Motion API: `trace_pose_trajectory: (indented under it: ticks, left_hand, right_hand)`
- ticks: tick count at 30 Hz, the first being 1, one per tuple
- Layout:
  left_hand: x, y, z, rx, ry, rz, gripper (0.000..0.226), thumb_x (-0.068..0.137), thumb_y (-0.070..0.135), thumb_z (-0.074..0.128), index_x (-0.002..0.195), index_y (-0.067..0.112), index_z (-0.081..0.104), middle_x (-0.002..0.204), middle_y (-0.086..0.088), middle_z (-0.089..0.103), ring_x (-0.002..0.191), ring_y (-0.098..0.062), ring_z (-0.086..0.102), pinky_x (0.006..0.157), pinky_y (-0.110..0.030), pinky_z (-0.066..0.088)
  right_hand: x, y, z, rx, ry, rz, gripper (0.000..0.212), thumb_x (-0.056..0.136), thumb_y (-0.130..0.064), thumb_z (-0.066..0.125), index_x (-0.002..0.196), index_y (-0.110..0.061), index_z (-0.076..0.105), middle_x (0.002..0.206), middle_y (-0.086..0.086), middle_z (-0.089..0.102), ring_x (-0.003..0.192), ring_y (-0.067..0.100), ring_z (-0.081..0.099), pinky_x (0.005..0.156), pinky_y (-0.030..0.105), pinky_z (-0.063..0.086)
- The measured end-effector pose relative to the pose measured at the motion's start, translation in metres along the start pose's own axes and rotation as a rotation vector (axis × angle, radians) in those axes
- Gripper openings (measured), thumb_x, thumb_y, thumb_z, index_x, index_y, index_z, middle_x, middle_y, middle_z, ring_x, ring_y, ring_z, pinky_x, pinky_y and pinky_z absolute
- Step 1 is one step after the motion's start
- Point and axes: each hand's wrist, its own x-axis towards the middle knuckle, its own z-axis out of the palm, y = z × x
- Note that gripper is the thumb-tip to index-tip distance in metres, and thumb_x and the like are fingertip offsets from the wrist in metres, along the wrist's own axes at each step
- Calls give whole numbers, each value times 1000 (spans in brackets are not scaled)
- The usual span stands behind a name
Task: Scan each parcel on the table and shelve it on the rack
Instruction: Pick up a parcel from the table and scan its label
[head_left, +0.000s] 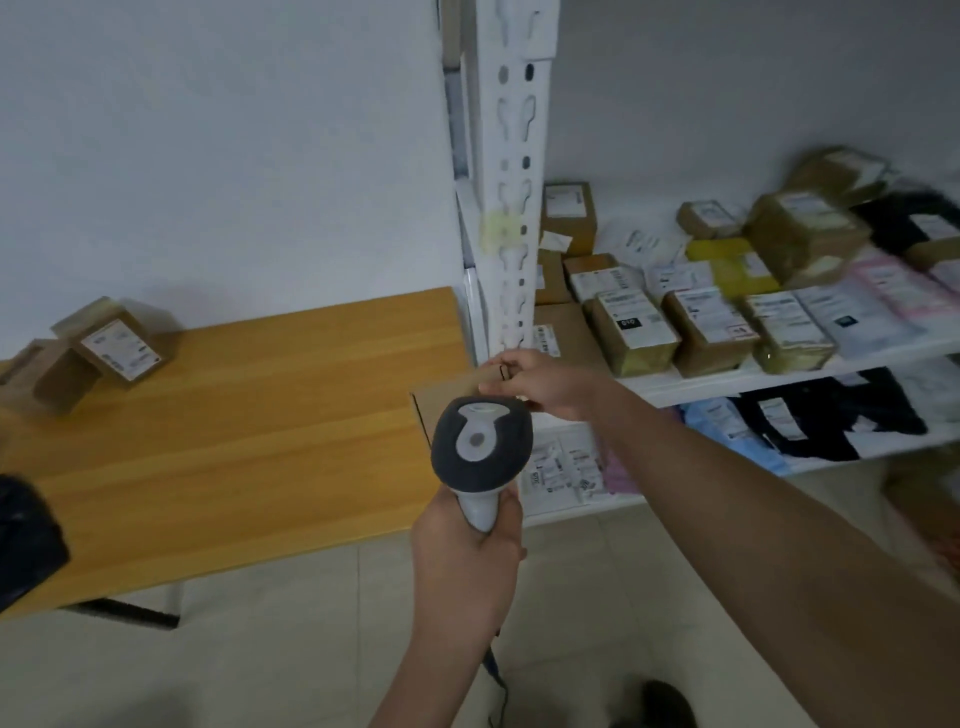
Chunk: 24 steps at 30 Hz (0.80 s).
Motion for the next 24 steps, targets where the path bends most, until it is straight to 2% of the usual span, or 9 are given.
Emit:
trace_pose_trajectory:
  ticks: [3,5,7,10,13,16,17,20,24]
  left_hand:
    - [2,15,36,-45,-18,32,24,94,11,61,74,-3,63,65,-21,65,55,-22,63,45,-10,44]
    - [7,24,63,-80,-10,37,25,93,11,62,72,-3,62,60,-20,62,55,-26,63,47,-12,47]
    - [15,34,94,-97,17,33,27,93,13,62,70,-2,63,59,-19,61,58,-30,66,48,-13,49]
    - [27,55,148,-150,54,21,27,93,14,63,72,-2,65,63,-21,65,57,-24,67,48,-12,49]
    - [42,77,207,-144,79,2,28,93,17,63,70,1,67,57,-8,67,52,-14,66,51,-25,55]
    - [55,101,263,-178,66,-25,29,93,17,63,68,5,67,54,-4,67,51,-14,67,56,-33,59]
    - [58,110,281,-192,62,-36,29,93,18,63,68,5,67,53,-4,67,50,-14,67,55,-32,58]
    - [63,135,326,-226,40,-46,33,93,20,63,64,5,65,53,-6,67,50,-17,67,53,-30,54]
    - [70,158,373,-340,-46,-103,31,94,13,61,64,3,61,46,-2,62,43,-10,63,43,-17,47]
  right_hand:
    - [-12,18,-46,15,-6,53,24,91,-4,61,108,-21,65,110,6,65,98,19,59,87,37,50]
    - [-23,29,-79,82,30,82,21,91,-3,60,100,-22,65,96,-2,66,88,14,59,76,29,49]
    - [-29,42,-116,154,63,89,17,89,-5,64,97,-20,64,91,-4,66,85,12,61,70,26,47]
    - [-36,59,-174,227,86,73,11,88,-11,68,96,-18,64,88,-4,70,88,13,64,70,26,47]
    - [-45,73,-239,301,125,53,11,90,-14,67,101,-16,65,86,-1,73,85,17,67,76,33,53]
    - [-55,88,-303,346,171,35,13,92,-17,64,105,-15,64,81,-1,72,76,14,68,74,36,53]
    - [-59,94,-324,375,197,43,15,92,-17,64,107,-14,63,81,-1,72,75,13,67,74,36,52]
    - [-69,110,-379,430,313,101,21,92,-20,64,113,-15,63,93,1,70,89,18,64,82,38,51]
    - [-79,134,-430,594,504,141,14,93,-18,61,106,-13,60,89,3,63,86,18,57,72,30,47]
